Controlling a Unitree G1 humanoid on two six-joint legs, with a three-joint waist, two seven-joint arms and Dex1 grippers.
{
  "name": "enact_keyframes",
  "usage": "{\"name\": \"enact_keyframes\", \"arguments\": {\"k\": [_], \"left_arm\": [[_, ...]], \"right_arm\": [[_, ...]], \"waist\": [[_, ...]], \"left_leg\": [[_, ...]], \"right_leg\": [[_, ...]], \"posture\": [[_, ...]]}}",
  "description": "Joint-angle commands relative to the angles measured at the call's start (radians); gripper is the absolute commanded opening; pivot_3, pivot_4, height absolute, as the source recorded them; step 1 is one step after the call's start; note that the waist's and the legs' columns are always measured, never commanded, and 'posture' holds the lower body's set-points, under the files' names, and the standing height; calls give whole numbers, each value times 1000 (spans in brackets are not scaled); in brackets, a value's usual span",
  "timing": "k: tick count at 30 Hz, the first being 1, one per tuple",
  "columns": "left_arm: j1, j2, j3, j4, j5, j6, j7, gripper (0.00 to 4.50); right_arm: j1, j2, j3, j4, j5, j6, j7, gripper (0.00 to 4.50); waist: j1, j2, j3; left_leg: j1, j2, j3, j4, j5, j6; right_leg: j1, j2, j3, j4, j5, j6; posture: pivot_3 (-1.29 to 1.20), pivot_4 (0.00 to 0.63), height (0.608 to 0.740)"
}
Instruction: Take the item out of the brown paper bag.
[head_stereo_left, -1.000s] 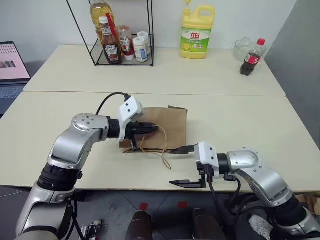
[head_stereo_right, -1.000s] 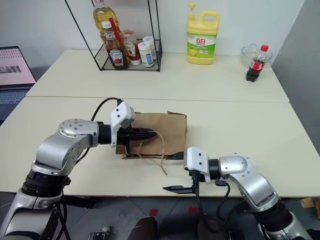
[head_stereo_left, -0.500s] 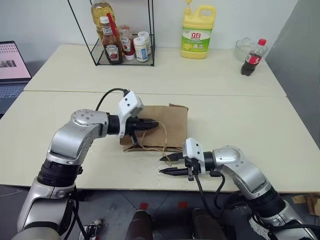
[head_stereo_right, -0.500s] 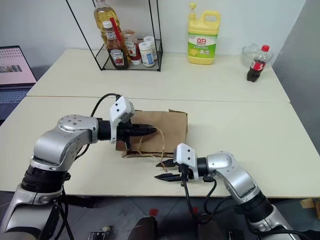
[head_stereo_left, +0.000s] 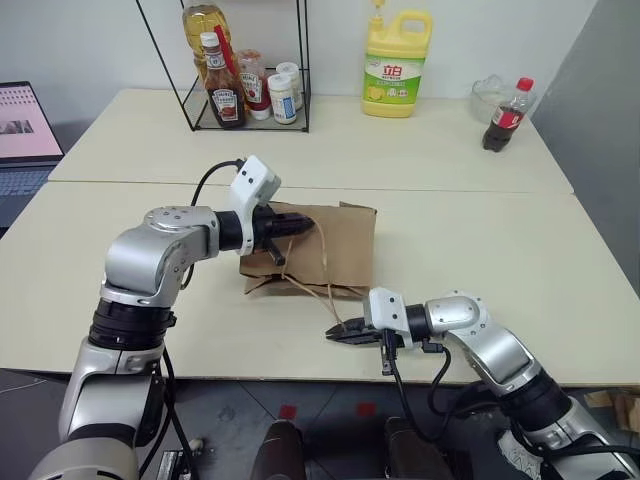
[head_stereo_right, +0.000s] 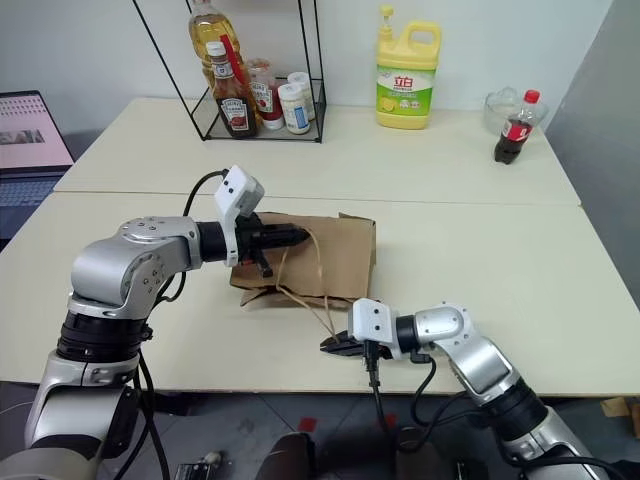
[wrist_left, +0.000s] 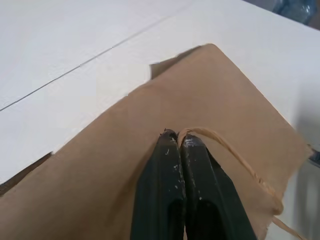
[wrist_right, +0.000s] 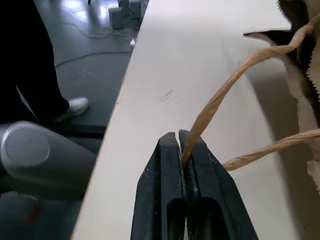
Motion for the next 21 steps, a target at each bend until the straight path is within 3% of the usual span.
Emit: {"name": "enact_keyframes", "arguments": {"k": [1,13,18,21], "left_arm": [[-42,-6,49,-12,-19,-1,27,0],[-3,14,11,-57,-27,-31,-17,0],[83,77,-66,-156,8,-127,-112,0],[125,96,-84,-204,3,-148,-140,0]], "right_arm": [[-9,-21,34,5,-58,-89,30,38],[-50,-1,-12,6,-69,-125,-9,38],[-90,-1,-40,-13,-35,-78,6,38],[-102,-6,-67,-40,10,-10,23,675]], "waist": [[0,0,0],[0,0,0],[-1,0,0],[0,0,0]], "left_leg": [[0,0,0,0,0,0],[0,0,0,0,1,-1],[0,0,0,0,1,-1],[0,0,0,0,1,-1]], "right_leg": [[0,0,0,0,0,0],[0,0,0,0,0,0],[0,0,0,0,0,0],[0,0,0,0,0,0]], "posture": [[0,150,740],[0,150,740],[0,150,740],[0,150,740]]}}
